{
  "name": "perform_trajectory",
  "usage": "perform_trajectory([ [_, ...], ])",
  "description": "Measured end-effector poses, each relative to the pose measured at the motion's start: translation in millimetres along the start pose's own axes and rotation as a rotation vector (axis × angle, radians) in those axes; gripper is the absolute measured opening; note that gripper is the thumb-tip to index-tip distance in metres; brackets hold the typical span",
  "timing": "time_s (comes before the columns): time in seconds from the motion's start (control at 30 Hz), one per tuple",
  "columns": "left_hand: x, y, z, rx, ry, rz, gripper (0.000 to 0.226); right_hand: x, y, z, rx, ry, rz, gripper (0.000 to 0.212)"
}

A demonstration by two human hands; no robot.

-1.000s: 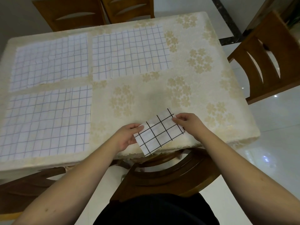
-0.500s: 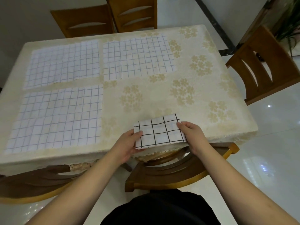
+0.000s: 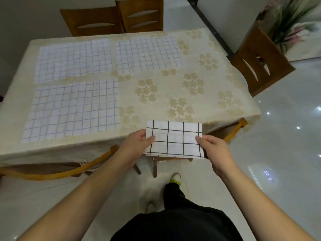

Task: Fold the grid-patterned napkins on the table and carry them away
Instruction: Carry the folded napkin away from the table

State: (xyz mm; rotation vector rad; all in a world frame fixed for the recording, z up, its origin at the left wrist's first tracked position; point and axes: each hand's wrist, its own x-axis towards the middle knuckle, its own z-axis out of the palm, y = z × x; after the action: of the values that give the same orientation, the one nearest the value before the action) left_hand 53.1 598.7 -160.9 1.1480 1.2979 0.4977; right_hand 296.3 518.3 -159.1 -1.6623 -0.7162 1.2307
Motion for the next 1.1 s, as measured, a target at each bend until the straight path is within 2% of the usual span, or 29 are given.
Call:
perform_trajectory([
  [0.1, -18, 1, 13, -0.065, -0.096, 0.001, 0.021, -36, 10, -18, 0.018, 0.041, 0.041, 0.033],
  [0.23, -31, 8, 37, -0.052, -0.16, 0.031, 0.015, -70, 14, -43, 0.112, 0.059, 0.081, 0.02],
  [0.47, -40, 17, 106, 0.05, -0.253, 0.055, 0.012, -111, 27, -103, 0.199, 0.194, 0.039, 0.016],
  [0.67, -42, 34, 203, 0.137, -0.312, 0.042, 0.018, -139, 51, -185, 0.256, 0.322, 0.03, 0.016],
  [0.87, -58, 33, 325, 0.264, -0.476, 0.067, 0.014, -174, 82, -285, 0.339, 0.476, 0.01, 0.015],
  [1.0, -61, 31, 382, 0.322, -0.541, 0.125, 0.074, -187, 93, -335, 0.333, 0.537, 0.026, 0.015],
  [1.07, -64, 34, 402, 0.308, -0.544, 0.124, 0.074, -191, 93, -354, 0.326, 0.547, 0.029, 0.015],
  [1.1, -69, 38, 412, 0.292, -0.544, 0.117, 0.062, -193, 94, -363, 0.324, 0.549, 0.028, 0.015],
])
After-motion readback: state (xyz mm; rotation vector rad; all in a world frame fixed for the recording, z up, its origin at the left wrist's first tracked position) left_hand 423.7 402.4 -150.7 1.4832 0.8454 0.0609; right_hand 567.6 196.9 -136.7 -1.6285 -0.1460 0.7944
